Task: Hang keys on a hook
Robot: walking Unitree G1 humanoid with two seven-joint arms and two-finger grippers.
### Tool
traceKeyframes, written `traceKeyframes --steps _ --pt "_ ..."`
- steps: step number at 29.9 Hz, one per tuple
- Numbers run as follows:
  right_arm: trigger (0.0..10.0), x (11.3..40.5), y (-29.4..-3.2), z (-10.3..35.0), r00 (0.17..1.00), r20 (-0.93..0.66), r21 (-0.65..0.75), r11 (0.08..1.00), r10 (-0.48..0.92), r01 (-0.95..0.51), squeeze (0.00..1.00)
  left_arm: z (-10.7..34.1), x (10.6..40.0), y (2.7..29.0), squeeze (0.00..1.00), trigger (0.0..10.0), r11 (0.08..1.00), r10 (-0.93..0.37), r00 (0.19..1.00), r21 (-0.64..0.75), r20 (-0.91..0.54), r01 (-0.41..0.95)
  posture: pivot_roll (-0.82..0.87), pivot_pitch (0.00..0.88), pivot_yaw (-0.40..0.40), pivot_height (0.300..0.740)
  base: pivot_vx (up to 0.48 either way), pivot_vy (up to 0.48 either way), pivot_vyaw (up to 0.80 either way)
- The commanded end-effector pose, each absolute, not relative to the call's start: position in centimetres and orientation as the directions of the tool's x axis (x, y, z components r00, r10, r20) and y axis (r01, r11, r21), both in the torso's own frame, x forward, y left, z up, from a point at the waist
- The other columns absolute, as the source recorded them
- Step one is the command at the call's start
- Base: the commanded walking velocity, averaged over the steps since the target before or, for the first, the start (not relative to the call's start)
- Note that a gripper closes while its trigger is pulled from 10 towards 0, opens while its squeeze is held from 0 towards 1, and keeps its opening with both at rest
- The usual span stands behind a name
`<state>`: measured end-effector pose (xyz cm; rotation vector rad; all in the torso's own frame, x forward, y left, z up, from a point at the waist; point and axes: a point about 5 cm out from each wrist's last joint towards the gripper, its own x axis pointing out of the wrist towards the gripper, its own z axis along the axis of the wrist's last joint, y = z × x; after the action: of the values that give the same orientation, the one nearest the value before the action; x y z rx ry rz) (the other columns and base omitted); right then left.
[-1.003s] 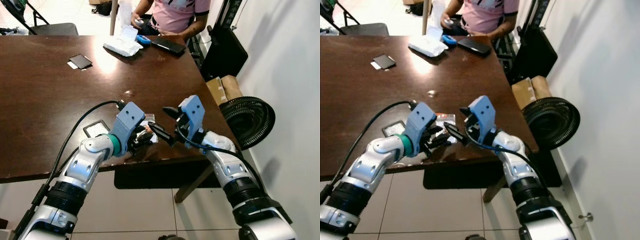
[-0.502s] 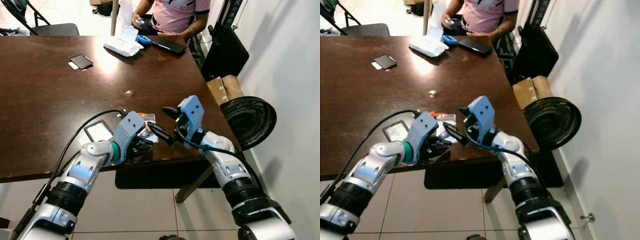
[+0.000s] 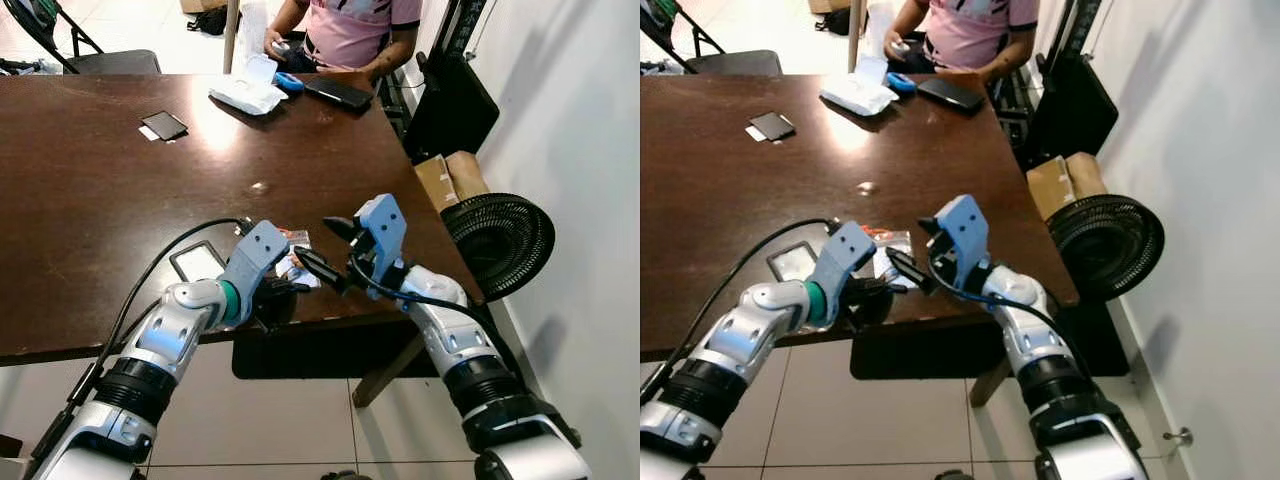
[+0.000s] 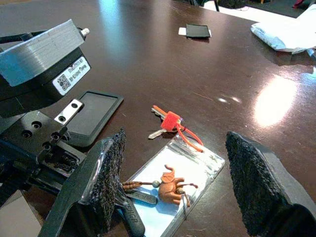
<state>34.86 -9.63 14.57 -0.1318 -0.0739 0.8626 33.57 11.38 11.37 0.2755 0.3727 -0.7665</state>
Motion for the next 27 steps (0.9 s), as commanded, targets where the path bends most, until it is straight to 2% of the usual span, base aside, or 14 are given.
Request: traceKeyframes --steps 1,5,6,8,9,10,11,12,13,14,16,19,20,27 --pt "10.0 34.9 -9.6 14.4 0.650 0.006 -0.146 0.644 0.760 -0.751 0.00 10.2 33.1 11.4 0.00 0.0 0.687 -0.617 0.636 0.078 -0.464 0.723 0.04 0.000 0.028 0.740 0.000 0.000 0.00" --pt "10.0 35.0 -9.6 14.4 0.651 0.007 -0.147 0.645 0.759 -0.750 0.00 10.8 33.2 11.5 0.00 0.0 0.699 -0.628 0.666 0.086 -0.403 0.710 0.03 0.000 0.028 0.740 0.000 0.000 0.00" --pt "10.0 35.0 -9.6 14.5 0.653 0.011 -0.147 0.648 0.757 -0.748 0.00 12.0 33.4 11.6 0.00 0.0 0.724 -0.630 0.711 0.094 -0.312 0.683 0.03 0.001 0.029 0.740 0.000 0.000 0.00" --pt "10.0 35.0 -9.6 14.5 0.653 0.011 -0.147 0.648 0.757 -0.748 0.00 12.0 33.4 11.6 0.00 0.0 0.724 -0.630 0.711 0.094 -0.312 0.683 0.03 0.001 0.029 0.740 0.000 0.000 0.00" --pt "10.0 35.0 -9.7 14.5 0.656 0.016 -0.146 0.651 0.755 -0.745 0.00 13.2 33.5 11.8 0.00 0.0 0.743 -0.631 0.742 0.096 -0.227 0.662 0.03 0.003 0.028 0.740 0.000 0.000 0.00" --pt "10.0 35.0 -9.7 14.5 0.656 0.016 -0.146 0.651 0.755 -0.745 0.00 13.2 33.5 11.8 0.00 0.0 0.743 -0.631 0.742 0.096 -0.227 0.662 0.03 0.003 0.028 0.740 0.000 0.000 0.00" --pt "10.0 34.9 -9.7 14.6 0.661 0.022 -0.145 0.656 0.750 -0.741 0.00 15.0 33.5 12.0 0.00 10.0 0.777 -0.613 0.780 0.085 -0.126 0.624 0.03 0.008 0.026 0.740 0.000 0.000 0.00" --pt "10.0 34.9 -9.7 14.6 0.661 0.022 -0.145 0.656 0.750 -0.741 0.00 15.0 33.5 12.0 0.00 10.0 0.777 -0.613 0.780 0.085 -0.126 0.624 0.03 0.008 0.026 0.740 0.000 0.000 0.00" --pt "10.0 34.8 -9.8 14.8 0.669 0.048 -0.139 0.668 0.742 -0.731 0.00 19.2 32.5 12.1 0.00 10.0 0.808 -0.588 0.807 0.063 0.054 0.585 0.04 0.019 0.030 0.740 0.000 0.000 0.00" --pt "10.0 34.8 -9.8 14.8 0.669 0.048 -0.139 0.668 0.742 -0.731 0.00 19.2 32.5 12.1 0.00 10.0 0.808 -0.588 0.807 0.063 0.054 0.585 0.04 0.019 0.030 0.740 0.000 0.000 0.00" --pt "10.0 34.6 -9.7 15.0 0.671 0.068 -0.133 0.673 0.738 -0.727 0.00 21.7 31.4 12.2 0.00 10.0 0.816 -0.576 0.803 0.051 0.153 0.575 0.04 0.024 0.030 0.740 0.000 0.000 0.00" --pt "10.0 34.4 -9.7 15.0 0.672 0.074 -0.131 0.675 0.737 -0.726 0.00 22.0 31.0 12.4 0.00 10.0 0.820 -0.569 0.805 0.045 0.168 0.571 0.05 0.027 0.032 0.740 0.000 0.000 0.00" --pt "10.0 34.3 -9.7 15.0 0.673 0.081 -0.128 0.677 0.736 -0.725 0.00 21.5 30.7 12.7 0.00 10.0 0.836 -0.549 0.824 0.080 0.142 0.543 0.05 0.026 0.032 0.740 0.000 0.000 0.00" --pt "10.0 33.8 -9.4 15.5 0.674 0.125 -0.109 0.686 0.728 -0.720 0.00 20.7 29.7 13.5 0.00 10.0 0.883 -0.467 0.872 0.037 0.146 0.467 0.06 0.046 0.029 0.740 0.000 0.000 0.00"
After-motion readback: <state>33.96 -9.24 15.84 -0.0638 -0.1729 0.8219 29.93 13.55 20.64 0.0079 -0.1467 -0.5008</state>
